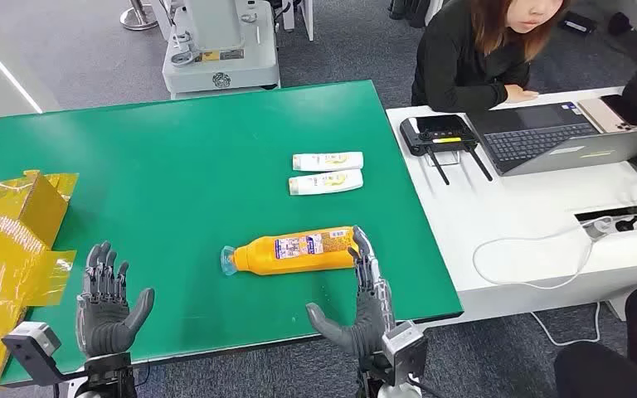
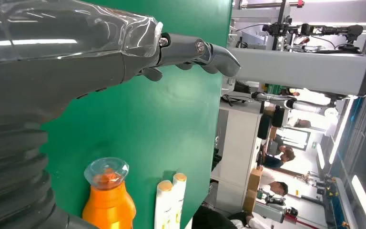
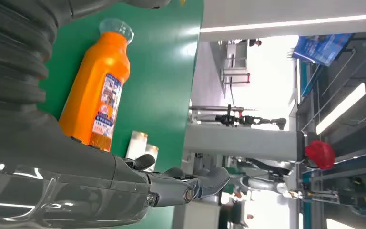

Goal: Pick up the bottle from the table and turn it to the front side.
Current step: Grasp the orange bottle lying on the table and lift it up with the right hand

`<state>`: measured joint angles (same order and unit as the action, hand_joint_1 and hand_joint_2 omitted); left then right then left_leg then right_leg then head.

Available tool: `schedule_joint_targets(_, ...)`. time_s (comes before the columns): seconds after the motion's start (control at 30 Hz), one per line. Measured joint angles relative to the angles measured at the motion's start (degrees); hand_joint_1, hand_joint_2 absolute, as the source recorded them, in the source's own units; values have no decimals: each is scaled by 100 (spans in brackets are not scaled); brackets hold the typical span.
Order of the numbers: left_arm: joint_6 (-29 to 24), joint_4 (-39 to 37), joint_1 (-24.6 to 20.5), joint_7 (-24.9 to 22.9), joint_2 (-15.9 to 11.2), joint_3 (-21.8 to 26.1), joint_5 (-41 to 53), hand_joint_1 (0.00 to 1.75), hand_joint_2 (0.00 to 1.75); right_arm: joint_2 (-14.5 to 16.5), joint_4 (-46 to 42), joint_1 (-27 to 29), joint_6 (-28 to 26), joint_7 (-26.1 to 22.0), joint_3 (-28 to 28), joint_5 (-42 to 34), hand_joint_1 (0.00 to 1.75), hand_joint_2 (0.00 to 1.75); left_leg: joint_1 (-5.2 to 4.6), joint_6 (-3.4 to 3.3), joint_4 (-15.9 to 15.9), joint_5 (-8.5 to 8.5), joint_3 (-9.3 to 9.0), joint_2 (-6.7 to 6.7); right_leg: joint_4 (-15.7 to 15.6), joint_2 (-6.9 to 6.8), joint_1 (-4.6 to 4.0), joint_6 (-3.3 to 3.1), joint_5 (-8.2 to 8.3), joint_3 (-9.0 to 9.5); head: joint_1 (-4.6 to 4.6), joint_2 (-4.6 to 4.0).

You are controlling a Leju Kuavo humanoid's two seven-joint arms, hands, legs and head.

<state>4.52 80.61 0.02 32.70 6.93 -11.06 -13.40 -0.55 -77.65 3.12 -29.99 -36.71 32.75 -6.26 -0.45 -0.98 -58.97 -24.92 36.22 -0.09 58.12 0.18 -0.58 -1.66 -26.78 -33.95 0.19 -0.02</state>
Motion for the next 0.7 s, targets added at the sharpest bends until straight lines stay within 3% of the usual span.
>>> schedule_joint_targets(0.1,4,3,7,-2,5,0,3,0,175,-81,-61,-9,-237,40,40,387,0,175,0,0,0,0,0,0,0,0,0,0,0,0,1,0)
schedule_joint_targets(0.27,29,1,-51,-20,40,-3,26,0,175,-211,-61,-326,-579,420,42,1809,0,175,0,0,0,2,-3,7,0,7,0,-1,5,0,1,0)
schedule_joint_targets(0.37,36,-24,-134,-20,60,-8,26,0,175,-221,150,-778,-594,778,28,2605,0,175,0,-3,-1,8,-5,11,1,8,0,-1,10,1,1,0)
schedule_joint_targets(0.7,278,-234,-356,94,74,-9,56,0,175,41,2089,-2547,-3,1721,284,3839,0,175,1,2,-2,21,-6,4,4,5,0,3,18,3,0,0)
